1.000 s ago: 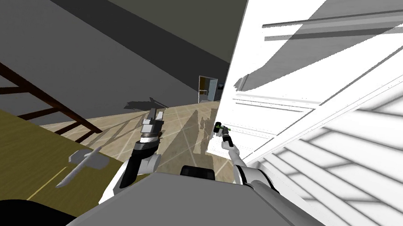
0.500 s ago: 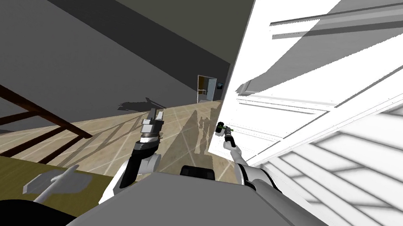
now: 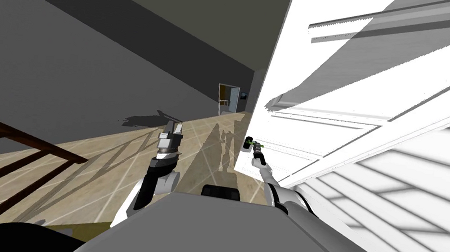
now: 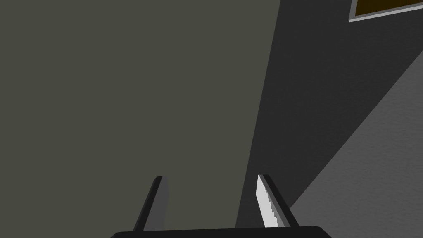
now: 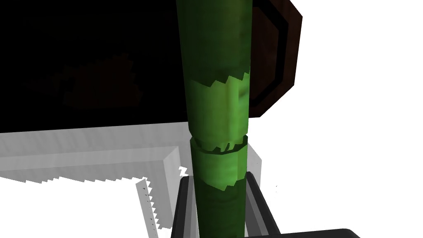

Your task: Push the door open

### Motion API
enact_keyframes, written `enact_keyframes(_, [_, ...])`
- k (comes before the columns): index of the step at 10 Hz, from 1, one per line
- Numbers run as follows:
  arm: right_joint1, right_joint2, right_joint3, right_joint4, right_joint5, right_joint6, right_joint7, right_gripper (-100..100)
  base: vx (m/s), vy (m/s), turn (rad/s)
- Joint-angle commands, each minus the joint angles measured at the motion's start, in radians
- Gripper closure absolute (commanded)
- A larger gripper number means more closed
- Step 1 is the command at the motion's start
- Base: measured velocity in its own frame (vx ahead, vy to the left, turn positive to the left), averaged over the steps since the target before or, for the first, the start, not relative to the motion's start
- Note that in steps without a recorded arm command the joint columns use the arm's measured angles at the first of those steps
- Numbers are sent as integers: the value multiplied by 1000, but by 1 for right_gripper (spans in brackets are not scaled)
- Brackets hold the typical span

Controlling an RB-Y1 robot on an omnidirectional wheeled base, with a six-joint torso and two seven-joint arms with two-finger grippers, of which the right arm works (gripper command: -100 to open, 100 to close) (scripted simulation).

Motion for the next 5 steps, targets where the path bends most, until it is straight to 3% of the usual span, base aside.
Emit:
enact_keyframes(1, [-4, -5, -16, 2, -5, -2, 8, 100, 139, 75, -52])
enact_keyframes(4, [-1, -14, -34, 3, -12, -3, 14, 100, 152, 91, -56])
enact_keyframes(5, [9, -13, -34, -3, -11, 0, 15, 100, 57, 22, -47])
